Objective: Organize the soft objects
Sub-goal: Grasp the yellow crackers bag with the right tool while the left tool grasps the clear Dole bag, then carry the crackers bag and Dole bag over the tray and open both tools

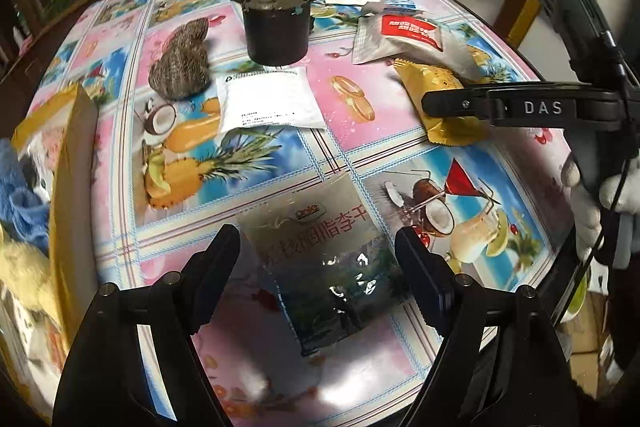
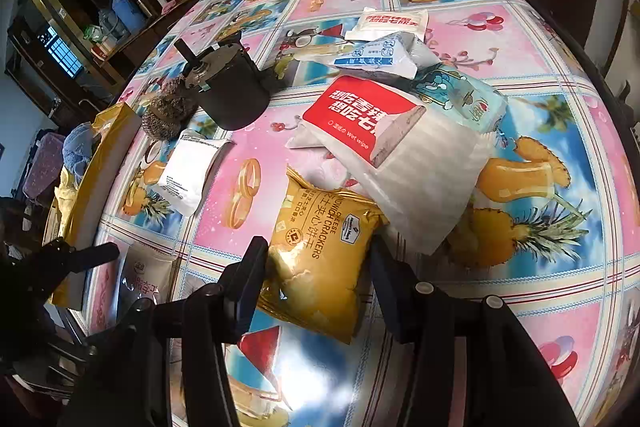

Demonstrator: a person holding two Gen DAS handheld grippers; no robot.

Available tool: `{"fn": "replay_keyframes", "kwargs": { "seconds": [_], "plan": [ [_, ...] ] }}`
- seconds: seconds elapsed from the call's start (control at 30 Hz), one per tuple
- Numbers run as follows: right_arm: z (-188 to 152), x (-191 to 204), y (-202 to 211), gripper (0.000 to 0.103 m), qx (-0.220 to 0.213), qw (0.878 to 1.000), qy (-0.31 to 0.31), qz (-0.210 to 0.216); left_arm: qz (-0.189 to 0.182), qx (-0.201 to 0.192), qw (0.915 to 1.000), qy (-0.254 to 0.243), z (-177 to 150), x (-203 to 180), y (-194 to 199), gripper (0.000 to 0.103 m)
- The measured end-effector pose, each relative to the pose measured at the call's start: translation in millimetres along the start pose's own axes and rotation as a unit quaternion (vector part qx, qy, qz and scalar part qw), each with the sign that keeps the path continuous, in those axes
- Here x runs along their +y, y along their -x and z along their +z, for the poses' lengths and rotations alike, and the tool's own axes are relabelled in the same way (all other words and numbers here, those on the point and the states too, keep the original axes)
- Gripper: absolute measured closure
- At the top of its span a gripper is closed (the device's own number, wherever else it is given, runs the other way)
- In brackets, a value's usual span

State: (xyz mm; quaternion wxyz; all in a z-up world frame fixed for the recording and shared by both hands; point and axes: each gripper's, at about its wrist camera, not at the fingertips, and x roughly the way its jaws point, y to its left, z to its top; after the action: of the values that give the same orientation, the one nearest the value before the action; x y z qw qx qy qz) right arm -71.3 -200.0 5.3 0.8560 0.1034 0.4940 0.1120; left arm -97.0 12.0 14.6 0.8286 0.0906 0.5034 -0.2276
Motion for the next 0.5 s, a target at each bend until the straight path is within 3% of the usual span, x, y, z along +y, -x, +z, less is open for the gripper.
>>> {"fn": "replay_keyframes", "kwargs": {
  "seconds": [0.03,0.1,0.2,0.23,0.27,0.33,0.5],
  "plan": [
    [-0.1,0.3,-0.1,0.052,-0.001,1.0,0.0,-0.001,0.006,0.0,0.9999,0.011,-0.7,-1.2,-4.0,0.023],
    [-0.2,1.2,-0.3,0.052,-0.001,1.0,0.002,-0.003,0.051,-0.009,0.9986,0.009,-3.3,-10.0,-9.7,0.02],
    [-0.5,1.8,-0.6,0.052,-0.003,1.0,0.001,-0.005,0.054,-0.031,0.9979,0.018,-5.6,-14.2,-11.6,0.02],
    [-0.7,1.8,-0.5,0.052,-0.004,1.0,0.0,-0.004,0.052,-0.036,0.9978,0.017,-5.6,-14.6,-10.5,0.033],
    [-1.6,1.8,-0.1,0.052,-0.004,1.0,-0.001,-0.001,0.046,-0.043,0.9979,0.017,-5.7,-14.5,-7.8,0.04],
    [-4.3,3.5,0.8,0.054,-0.002,1.0,0.0,0.003,0.015,-0.041,0.9985,0.032,-5.6,-9.2,-3.2,0.044],
    [-9.8,8.2,6.7,0.054,-0.007,1.0,0.0,0.026,-0.076,-0.063,0.9904,0.097,-11.7,18.3,19.5,0.045]
  ]
}}
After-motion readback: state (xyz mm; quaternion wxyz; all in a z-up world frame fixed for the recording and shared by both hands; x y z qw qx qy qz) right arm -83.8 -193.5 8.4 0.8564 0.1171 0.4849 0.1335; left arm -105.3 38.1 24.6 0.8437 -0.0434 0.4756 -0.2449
